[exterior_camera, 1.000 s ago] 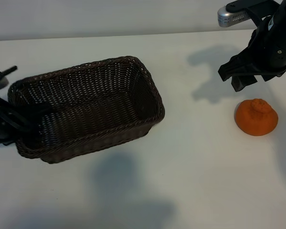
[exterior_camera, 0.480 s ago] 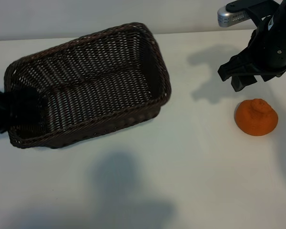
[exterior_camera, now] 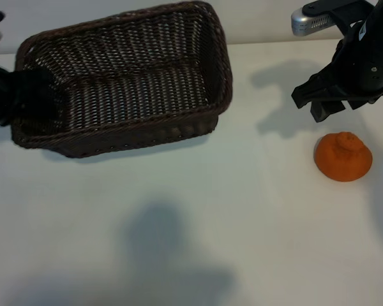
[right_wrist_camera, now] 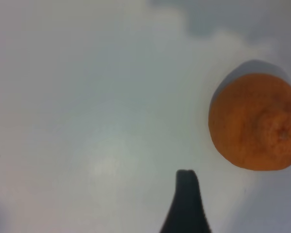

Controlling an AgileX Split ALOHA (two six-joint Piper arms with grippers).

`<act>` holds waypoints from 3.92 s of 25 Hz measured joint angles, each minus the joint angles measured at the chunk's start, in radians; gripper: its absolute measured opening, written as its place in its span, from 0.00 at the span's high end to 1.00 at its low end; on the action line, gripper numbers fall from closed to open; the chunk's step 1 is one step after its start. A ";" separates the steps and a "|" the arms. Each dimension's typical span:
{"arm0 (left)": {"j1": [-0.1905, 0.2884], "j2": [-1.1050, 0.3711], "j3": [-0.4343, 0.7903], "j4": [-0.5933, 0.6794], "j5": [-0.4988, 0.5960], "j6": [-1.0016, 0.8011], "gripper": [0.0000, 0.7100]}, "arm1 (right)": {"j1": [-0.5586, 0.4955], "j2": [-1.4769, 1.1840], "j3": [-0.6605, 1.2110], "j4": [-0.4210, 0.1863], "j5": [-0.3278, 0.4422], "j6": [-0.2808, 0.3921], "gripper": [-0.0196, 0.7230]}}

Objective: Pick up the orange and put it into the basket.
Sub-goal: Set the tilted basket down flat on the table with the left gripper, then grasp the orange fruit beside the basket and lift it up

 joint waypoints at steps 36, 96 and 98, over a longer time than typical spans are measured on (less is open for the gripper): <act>-0.353 0.457 -0.315 0.152 -0.094 -0.247 0.79 | 0.000 0.000 0.000 0.000 0.015 -0.014 0.26; 0.056 -0.729 -0.304 0.486 0.389 -0.120 0.15 | 0.000 0.000 0.000 0.009 0.028 -0.017 0.26; 0.056 -0.848 -0.250 0.488 0.394 -0.119 0.16 | 0.000 0.000 0.000 0.009 0.027 -0.017 0.26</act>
